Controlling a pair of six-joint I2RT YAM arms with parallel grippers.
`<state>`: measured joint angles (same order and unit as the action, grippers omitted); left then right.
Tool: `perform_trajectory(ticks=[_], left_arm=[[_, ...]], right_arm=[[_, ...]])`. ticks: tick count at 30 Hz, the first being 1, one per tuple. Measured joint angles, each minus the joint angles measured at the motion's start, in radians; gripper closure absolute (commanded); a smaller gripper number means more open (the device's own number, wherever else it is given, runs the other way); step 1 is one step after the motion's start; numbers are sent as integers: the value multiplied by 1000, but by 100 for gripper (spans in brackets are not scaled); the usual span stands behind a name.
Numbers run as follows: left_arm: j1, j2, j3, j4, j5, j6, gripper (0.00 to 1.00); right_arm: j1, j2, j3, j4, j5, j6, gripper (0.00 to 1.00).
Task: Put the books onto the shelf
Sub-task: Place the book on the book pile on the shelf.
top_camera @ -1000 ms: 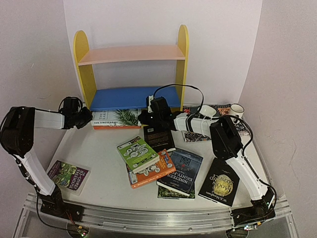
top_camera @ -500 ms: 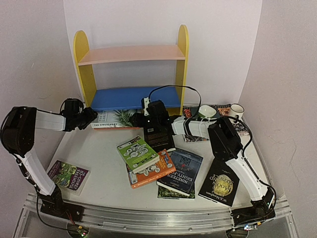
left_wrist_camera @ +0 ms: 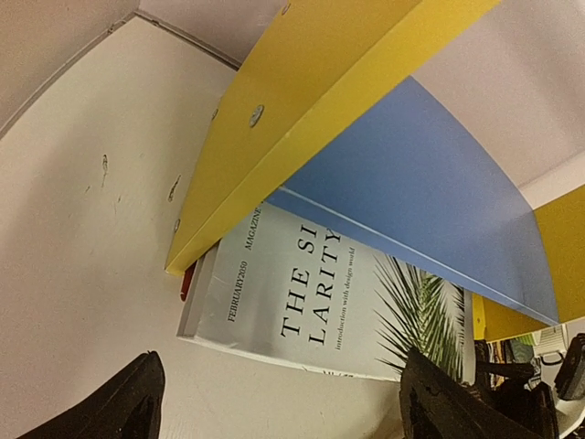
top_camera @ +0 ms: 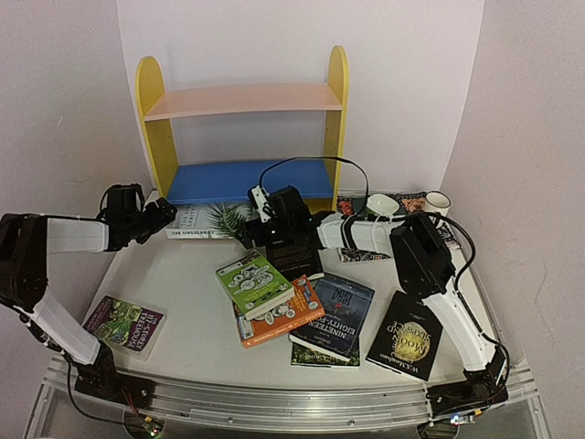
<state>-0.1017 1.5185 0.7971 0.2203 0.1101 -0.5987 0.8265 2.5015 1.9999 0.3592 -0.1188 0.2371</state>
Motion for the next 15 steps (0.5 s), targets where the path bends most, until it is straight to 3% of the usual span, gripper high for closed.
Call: perform_trajectory(ticks=[9, 15], left_arm=[[1, -79, -63, -26, 89, -13, 22], [1, -64, -84, -47, 179, -42, 48]], right_arm=[[0, -7, 17, -101, 58, -148, 13], [1, -7, 61, -132, 87, -194, 18]])
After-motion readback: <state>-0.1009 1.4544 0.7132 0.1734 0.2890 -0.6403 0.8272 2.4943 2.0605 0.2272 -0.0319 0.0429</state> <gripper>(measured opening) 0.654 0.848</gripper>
